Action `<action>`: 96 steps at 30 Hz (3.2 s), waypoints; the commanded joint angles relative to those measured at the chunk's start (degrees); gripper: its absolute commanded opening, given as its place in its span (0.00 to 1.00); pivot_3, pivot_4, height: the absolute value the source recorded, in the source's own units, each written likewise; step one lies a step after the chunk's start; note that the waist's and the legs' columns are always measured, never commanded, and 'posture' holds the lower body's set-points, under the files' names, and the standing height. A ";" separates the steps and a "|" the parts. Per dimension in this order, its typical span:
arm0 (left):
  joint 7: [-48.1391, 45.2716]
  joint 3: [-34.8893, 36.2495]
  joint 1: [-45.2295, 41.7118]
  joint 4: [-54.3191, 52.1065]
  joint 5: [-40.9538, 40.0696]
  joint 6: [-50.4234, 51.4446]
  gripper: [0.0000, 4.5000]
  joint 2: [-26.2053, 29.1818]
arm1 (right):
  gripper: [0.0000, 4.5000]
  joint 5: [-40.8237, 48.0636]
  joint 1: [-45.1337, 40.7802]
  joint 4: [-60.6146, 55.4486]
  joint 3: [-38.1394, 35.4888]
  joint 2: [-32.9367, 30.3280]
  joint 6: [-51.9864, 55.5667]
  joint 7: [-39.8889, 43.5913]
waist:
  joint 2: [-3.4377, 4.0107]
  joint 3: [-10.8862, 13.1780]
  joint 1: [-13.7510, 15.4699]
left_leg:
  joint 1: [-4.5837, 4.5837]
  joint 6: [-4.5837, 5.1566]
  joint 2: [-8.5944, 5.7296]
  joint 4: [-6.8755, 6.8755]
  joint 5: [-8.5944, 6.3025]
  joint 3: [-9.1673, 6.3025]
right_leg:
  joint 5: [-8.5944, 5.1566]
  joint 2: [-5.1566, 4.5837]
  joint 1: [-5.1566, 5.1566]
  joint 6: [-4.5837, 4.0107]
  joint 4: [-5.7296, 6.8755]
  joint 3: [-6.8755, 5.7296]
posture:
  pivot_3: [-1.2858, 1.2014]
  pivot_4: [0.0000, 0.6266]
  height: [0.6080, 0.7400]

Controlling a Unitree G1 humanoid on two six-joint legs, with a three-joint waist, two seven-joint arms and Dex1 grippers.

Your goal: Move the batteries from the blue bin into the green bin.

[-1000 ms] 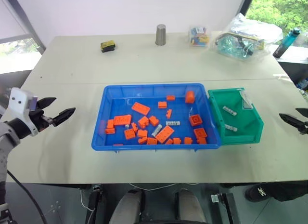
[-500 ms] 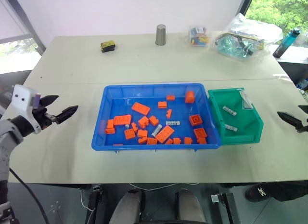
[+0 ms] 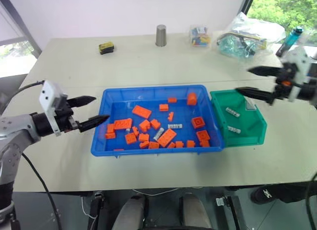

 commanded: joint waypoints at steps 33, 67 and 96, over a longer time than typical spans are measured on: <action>-2.95 6.66 11.14 -2.35 2.16 -5.49 1.00 1.91 | 0.99 -21.58 -12.84 20.14 31.91 49.85 -4.69 -12.60 | -0.02 0.01 -1.69 | -0.07 -0.04 -0.12 -0.02 0.01 -0.28 | 0.02 -0.03 -0.38 -0.03 0.66 -0.02 | 0.52 0.24 0.90; -1.18 2.68 6.99 -0.32 4.39 -7.79 1.00 -0.06 | 0.57 -23.98 -21.91 39.54 20.83 56.04 -12.50 -23.56 | -0.02 0.01 -2.01 | -0.07 -0.06 -0.15 -0.02 0.02 -0.29 | 0.02 -0.03 -0.40 -0.03 0.71 0.00 | 0.52 0.24 0.90; -6.28 4.43 8.12 -1.00 2.78 -7.23 1.00 2.57 | 0.87 -20.35 -13.41 13.24 30.72 56.95 23.80 -21.37 | -0.02 0.00 -3.00 | -0.07 -0.08 -0.17 -0.18 0.03 -0.34 | 0.02 -0.05 -0.55 -0.03 0.78 0.05 | 0.52 0.24 0.90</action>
